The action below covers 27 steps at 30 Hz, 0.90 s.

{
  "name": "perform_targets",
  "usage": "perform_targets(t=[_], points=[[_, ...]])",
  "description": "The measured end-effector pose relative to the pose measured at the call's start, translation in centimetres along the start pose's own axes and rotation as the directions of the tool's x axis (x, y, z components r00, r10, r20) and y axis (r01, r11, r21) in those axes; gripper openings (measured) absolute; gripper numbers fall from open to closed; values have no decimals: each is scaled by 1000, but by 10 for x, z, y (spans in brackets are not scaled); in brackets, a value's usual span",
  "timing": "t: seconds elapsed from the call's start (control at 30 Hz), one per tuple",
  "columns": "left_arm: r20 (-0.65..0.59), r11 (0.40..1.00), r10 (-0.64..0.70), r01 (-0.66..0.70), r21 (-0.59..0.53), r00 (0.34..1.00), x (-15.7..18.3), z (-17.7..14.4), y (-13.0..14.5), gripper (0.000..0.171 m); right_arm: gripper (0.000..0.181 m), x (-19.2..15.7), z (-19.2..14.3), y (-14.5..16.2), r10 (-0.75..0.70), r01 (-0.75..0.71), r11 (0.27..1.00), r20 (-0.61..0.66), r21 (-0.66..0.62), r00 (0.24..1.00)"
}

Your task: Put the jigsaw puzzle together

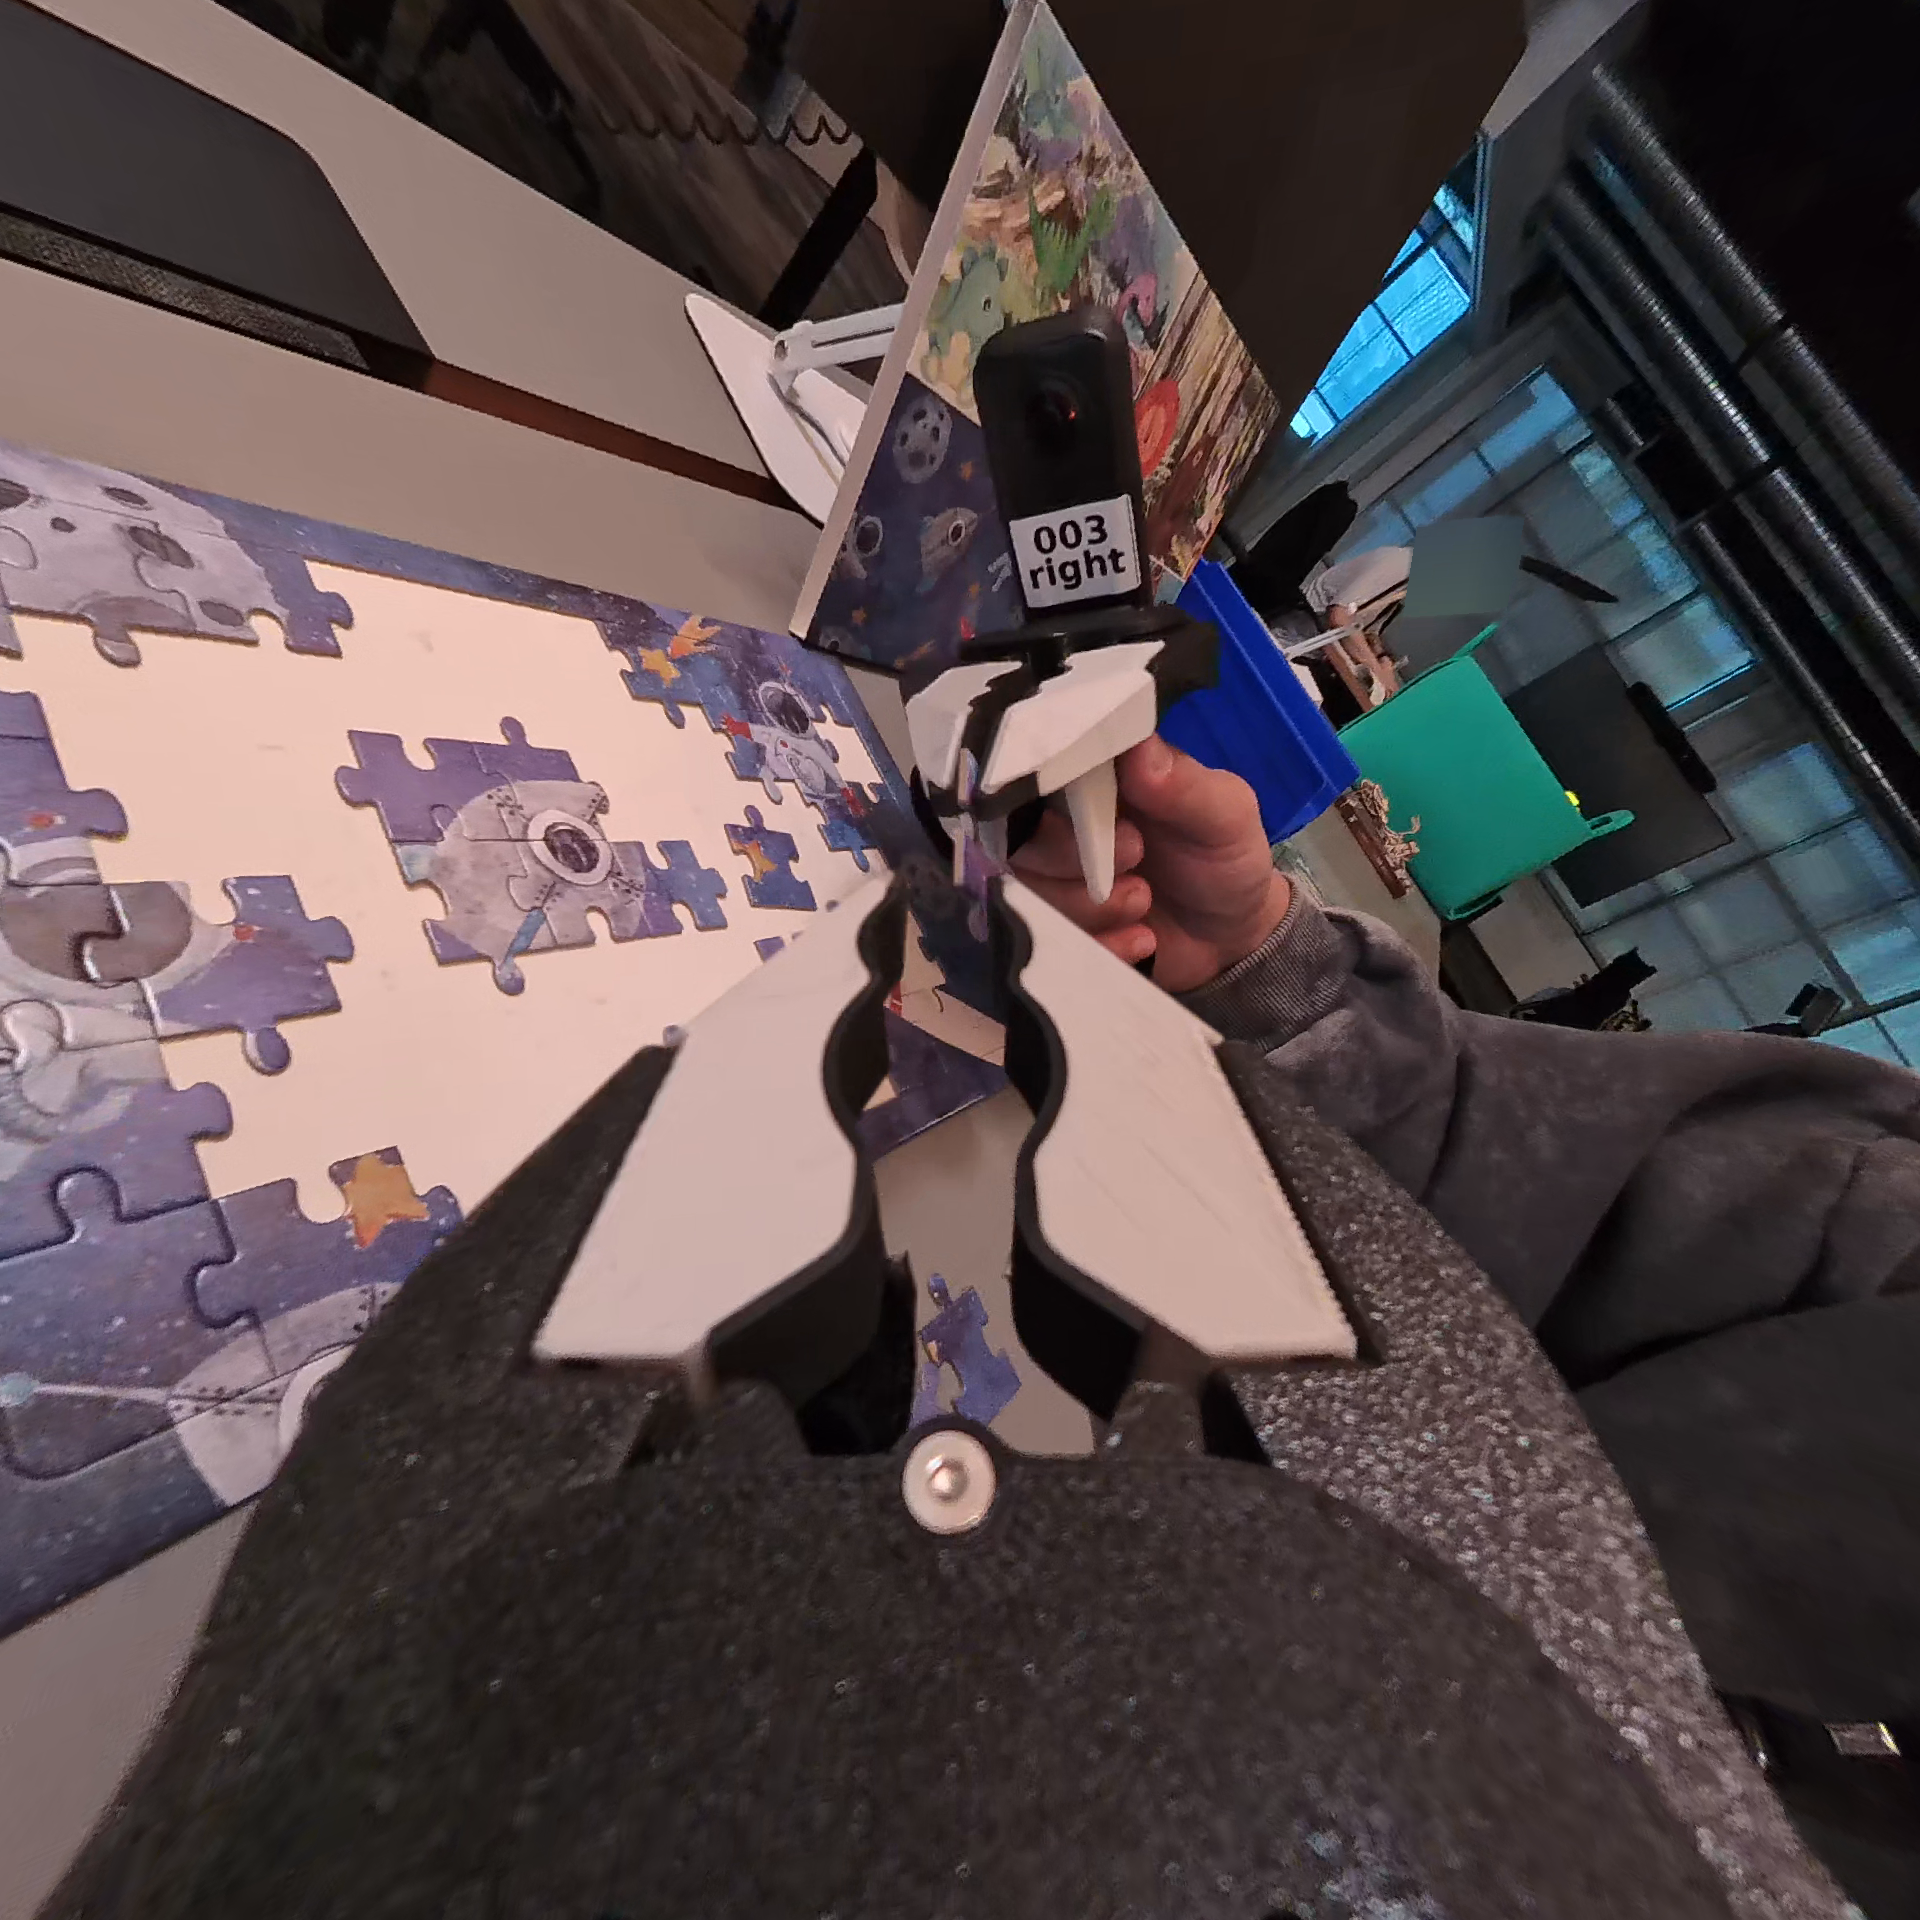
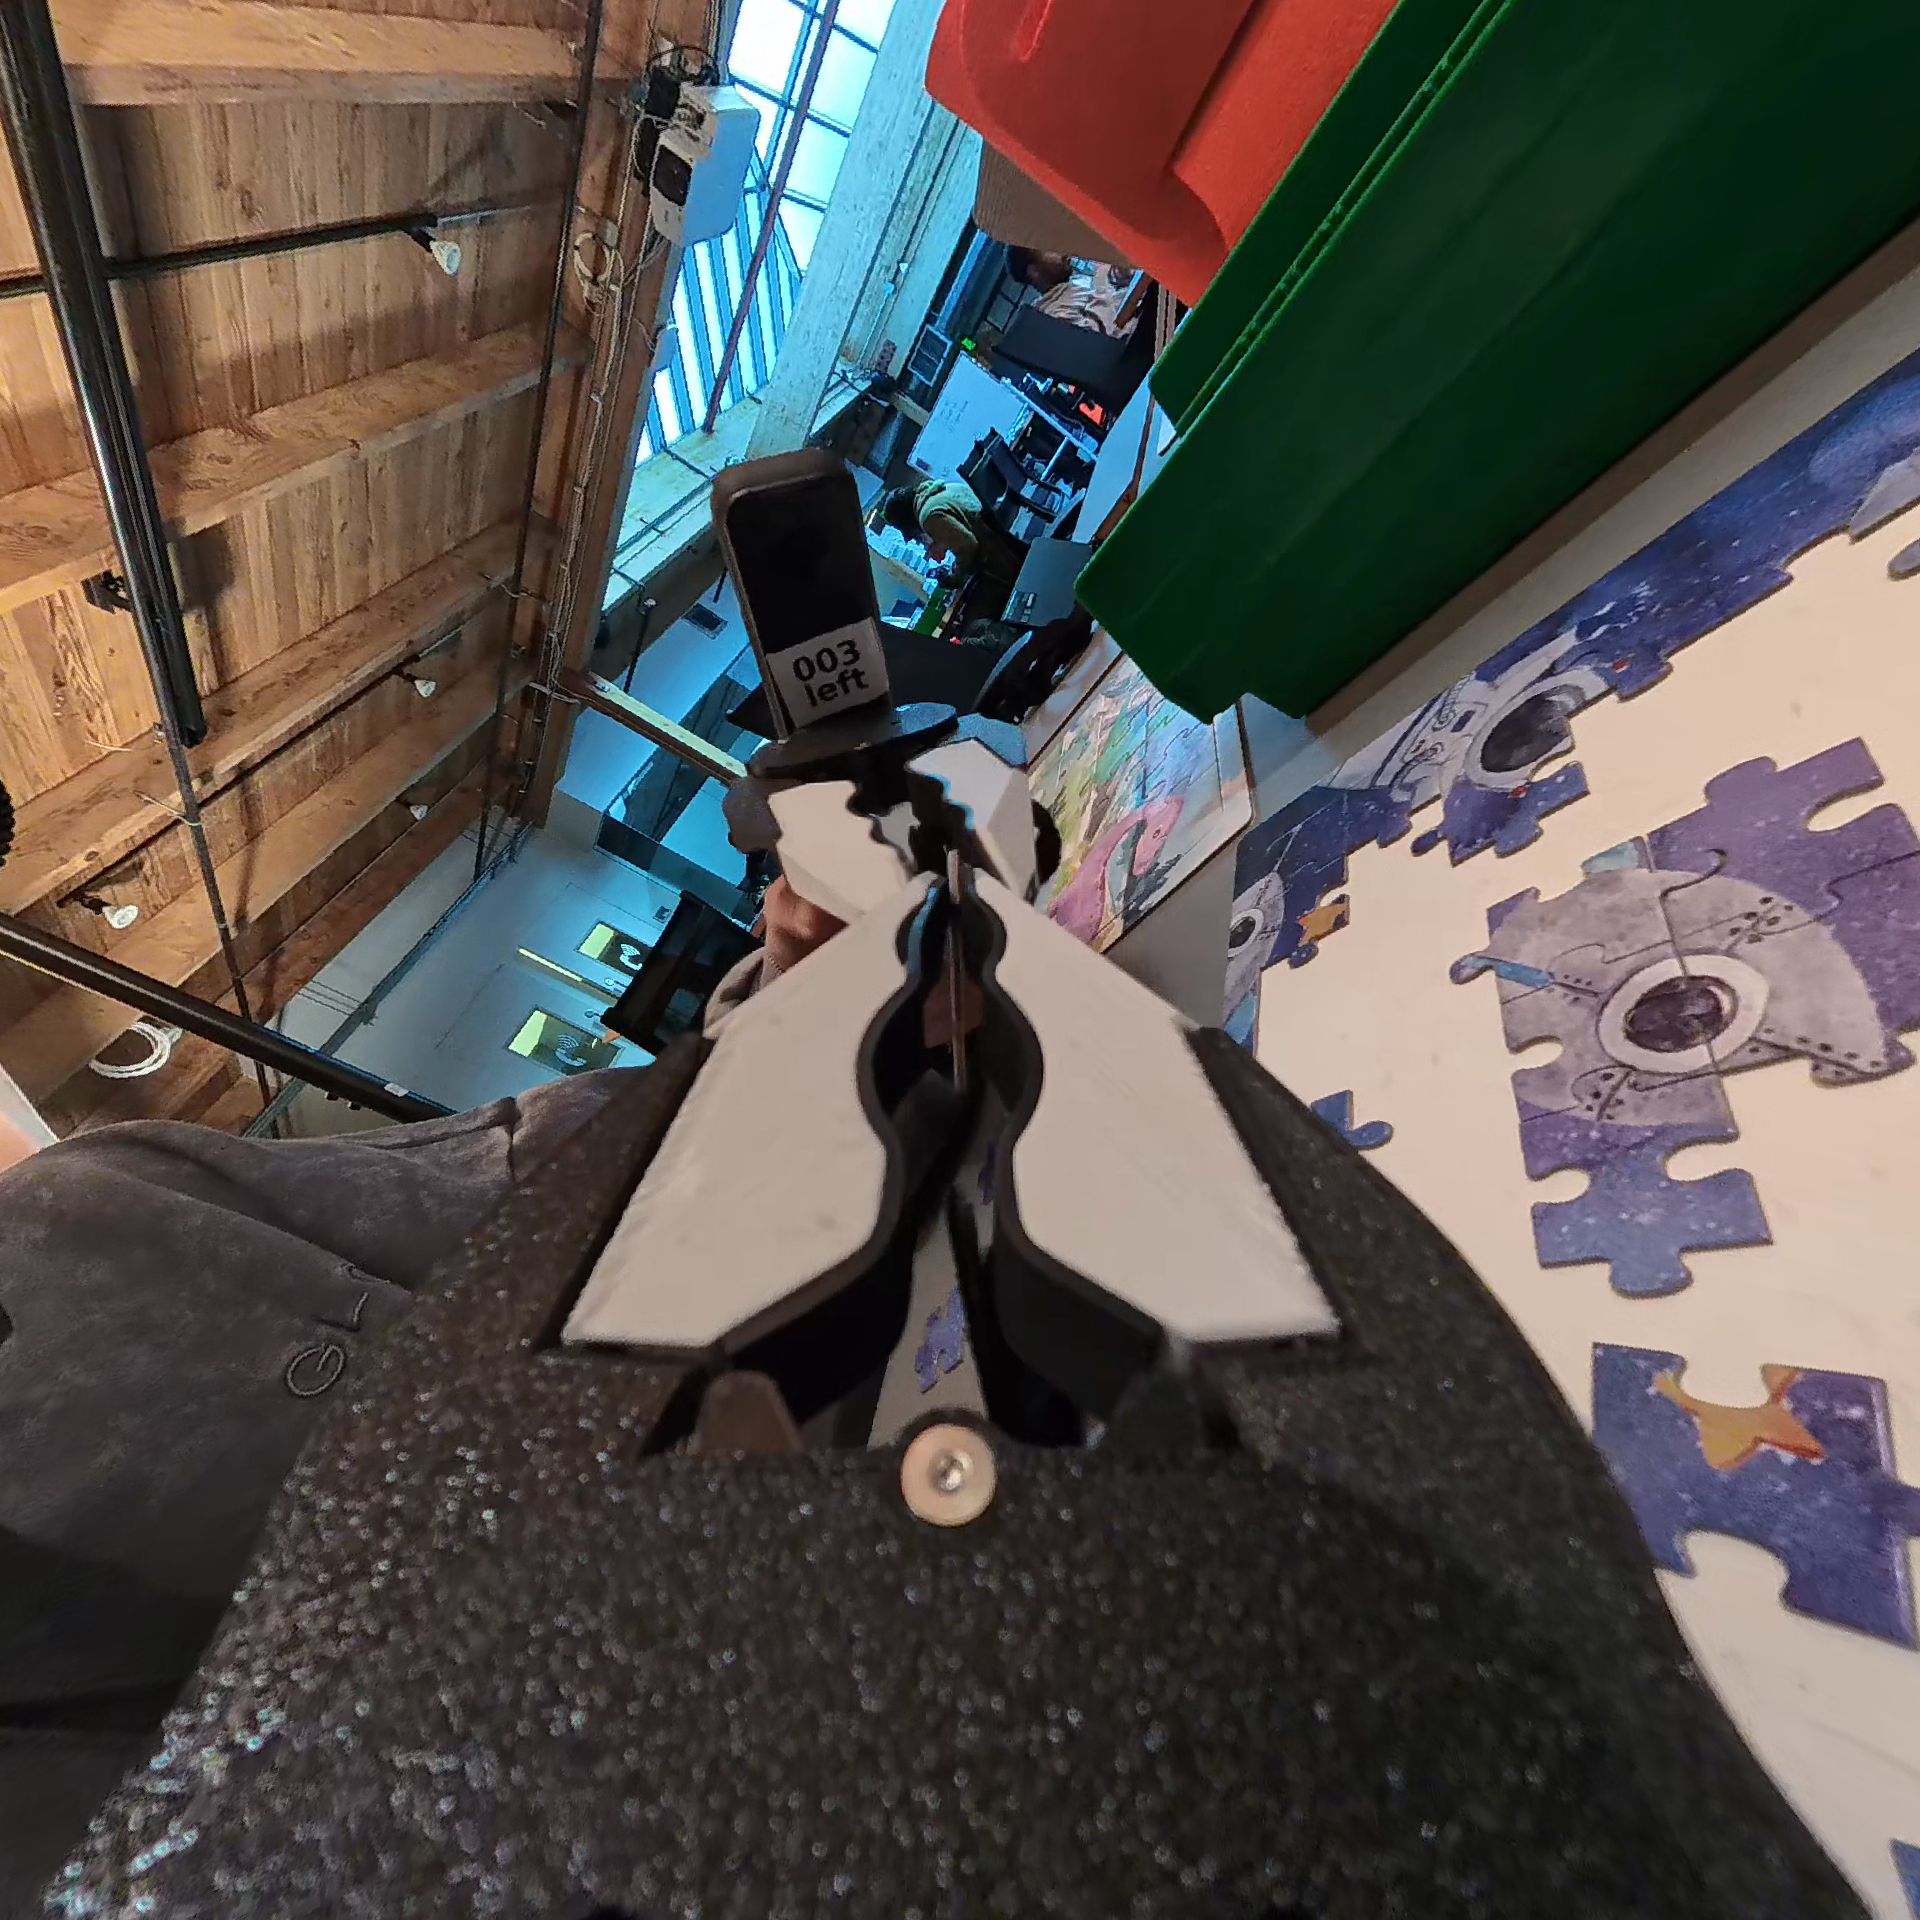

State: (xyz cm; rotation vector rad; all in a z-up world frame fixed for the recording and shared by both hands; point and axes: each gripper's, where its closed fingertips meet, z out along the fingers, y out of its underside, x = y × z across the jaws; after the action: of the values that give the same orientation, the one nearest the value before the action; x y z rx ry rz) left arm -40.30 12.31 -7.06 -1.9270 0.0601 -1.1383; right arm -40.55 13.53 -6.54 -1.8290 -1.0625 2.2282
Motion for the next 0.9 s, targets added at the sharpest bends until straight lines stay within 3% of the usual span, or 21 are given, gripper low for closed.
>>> perform_targets(t=[0.17,0.27,0.33,0.43,0.5,0.57,0.73,0.9], points=[[25,999,52,-51,-6,998,2,0,0,1,4,0,1,-1,-13,13,1000,-15,-2,1000],[103,1000,-19,17,19,994,-19,-6,-3,1,17,17,-10,-13,-57,65,997,-153,48,987],[144,996,-87,81,46,986,-34,-10,-4,1,14,34,-17,-10,-152,153,988,-289,-19,945],[149,986,-150,137,97,977,-43,-15,-9,1,9,54,-19,9,-339,262,937,-419,-232,842],[131,981,-174,160,111,976,-43,-15,-10,1,9,60,-14,26,-435,291,884,-418,-365,797],[108,979,-187,176,101,976,-41,-12,-8,1,8,62,-6,35,-499,326,846,-411,-422,763],[112,984,-175,170,58,978,-39,-5,0,1,9,61,2,30,-558,386,820,-437,-423,706],[117,985,-170,166,46,978,-39,-5,2,1,10,62,1,30,-542,377,830,-442,-411,715]])
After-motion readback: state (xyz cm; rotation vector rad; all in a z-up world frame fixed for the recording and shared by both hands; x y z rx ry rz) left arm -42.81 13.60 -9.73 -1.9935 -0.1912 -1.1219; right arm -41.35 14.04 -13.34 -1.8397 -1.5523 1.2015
